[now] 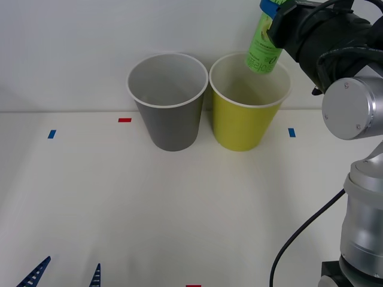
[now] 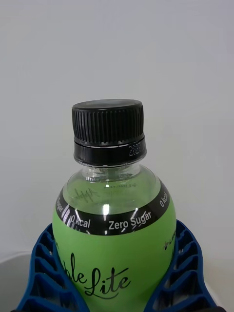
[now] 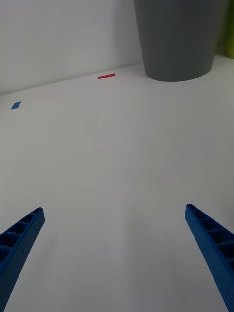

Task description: Put cans in the gray bin and PET bottles in the light green bin.

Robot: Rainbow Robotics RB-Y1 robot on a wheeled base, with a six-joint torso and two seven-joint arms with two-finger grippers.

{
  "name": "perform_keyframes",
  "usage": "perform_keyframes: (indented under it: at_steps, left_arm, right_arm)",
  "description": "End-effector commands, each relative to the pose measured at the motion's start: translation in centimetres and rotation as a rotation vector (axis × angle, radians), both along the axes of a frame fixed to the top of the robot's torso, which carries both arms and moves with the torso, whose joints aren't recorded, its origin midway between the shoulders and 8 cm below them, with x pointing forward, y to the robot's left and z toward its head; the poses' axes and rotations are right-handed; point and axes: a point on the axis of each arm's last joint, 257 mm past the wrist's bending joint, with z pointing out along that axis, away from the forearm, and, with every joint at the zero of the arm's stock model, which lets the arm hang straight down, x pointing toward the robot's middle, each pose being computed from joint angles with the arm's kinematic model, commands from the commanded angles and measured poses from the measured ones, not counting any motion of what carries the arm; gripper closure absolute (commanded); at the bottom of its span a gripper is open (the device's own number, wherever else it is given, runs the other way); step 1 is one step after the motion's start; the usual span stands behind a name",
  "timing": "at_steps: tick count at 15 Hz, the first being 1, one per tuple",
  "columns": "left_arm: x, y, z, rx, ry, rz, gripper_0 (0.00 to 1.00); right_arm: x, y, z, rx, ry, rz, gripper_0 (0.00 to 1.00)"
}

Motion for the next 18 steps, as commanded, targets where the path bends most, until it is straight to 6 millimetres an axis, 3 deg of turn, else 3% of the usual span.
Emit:
perform_keyframes:
  at_steps: [1,6,15,16,17,18]
  left_arm:
    - [0.0,0.0,0.0,0.0,0.0,0.0,0.0]
    - [0.0,0.0,0.0,0.0,0.0,0.0,0.0]
    - [0.0,0.0,0.0,0.0,0.0,0.0,0.0]
    - [0.0,0.0,0.0,0.0,0.0,0.0,0.0]
    - [0.0,0.0,0.0,0.0,0.0,0.0,0.0]
    - [0.0,0.0,0.0,0.0,0.0,0.0,0.0]
  right_arm:
    - [1.9,-0.6,-1.0,-0.012,-0.007,-0.022,1.0]
    - [3.8,-0.9,-1.9,-0.024,-0.008,-0.037,1.0]
    - [4.6,0.6,-2.3,-0.03,0.002,-0.016,1.0]
    - [4.6,0.6,-2.1,-0.033,-0.005,-0.017,0.85]
    - [4.6,0.7,-2.2,-0.034,-0.005,-0.016,0.46]
    - [4.6,0.8,-2.1,-0.042,-0.008,-0.015,0.18]
